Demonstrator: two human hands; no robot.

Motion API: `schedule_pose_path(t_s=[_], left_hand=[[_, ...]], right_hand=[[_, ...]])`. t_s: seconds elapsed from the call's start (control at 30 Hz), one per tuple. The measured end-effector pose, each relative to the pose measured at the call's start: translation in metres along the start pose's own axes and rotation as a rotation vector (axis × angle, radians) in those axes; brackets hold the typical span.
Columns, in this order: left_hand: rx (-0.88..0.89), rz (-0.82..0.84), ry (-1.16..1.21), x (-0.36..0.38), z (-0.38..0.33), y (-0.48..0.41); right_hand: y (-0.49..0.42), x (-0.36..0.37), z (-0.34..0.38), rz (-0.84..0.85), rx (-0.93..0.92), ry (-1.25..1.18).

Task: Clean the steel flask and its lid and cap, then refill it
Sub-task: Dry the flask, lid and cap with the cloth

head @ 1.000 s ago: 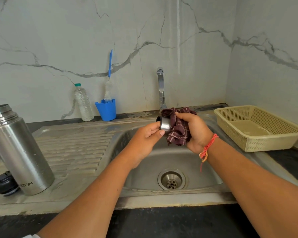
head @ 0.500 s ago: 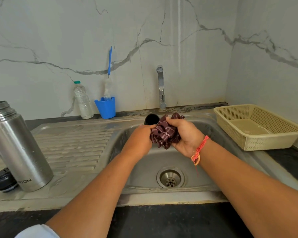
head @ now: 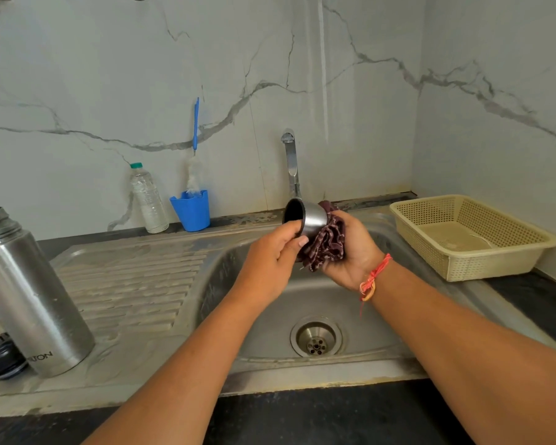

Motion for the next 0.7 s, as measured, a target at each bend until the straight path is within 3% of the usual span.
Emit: schedule_pose_path(t_s=[0.13, 0.37, 0.7], left_hand=[[-0.059, -0.012, -0.151, -0.003, 0.011, -0.005], [-0.206, 0.102, -0.69, 0.002, 0.016, -0.01], [-0.205, -0.043, -0.604, -0.017, 0.026, -0.004]], right_hand=[[0.001, 0.0, -0.004, -0.03, 0.042, 0.003], [0.008, -0.017, -0.005, -0.175, 0.138, 0.181], [0.005, -0.019, 0.005, -0.21, 0.008, 0.18]])
Point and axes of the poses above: each hand's wrist, its own y-axis away from the middle knuckle, its own x-axis out of the palm, z = x × y, the point moved 9 cm from there along -y, towards the middle knuckle, and after that the axes turned 14 degrees about z, right-handed, at the moved point
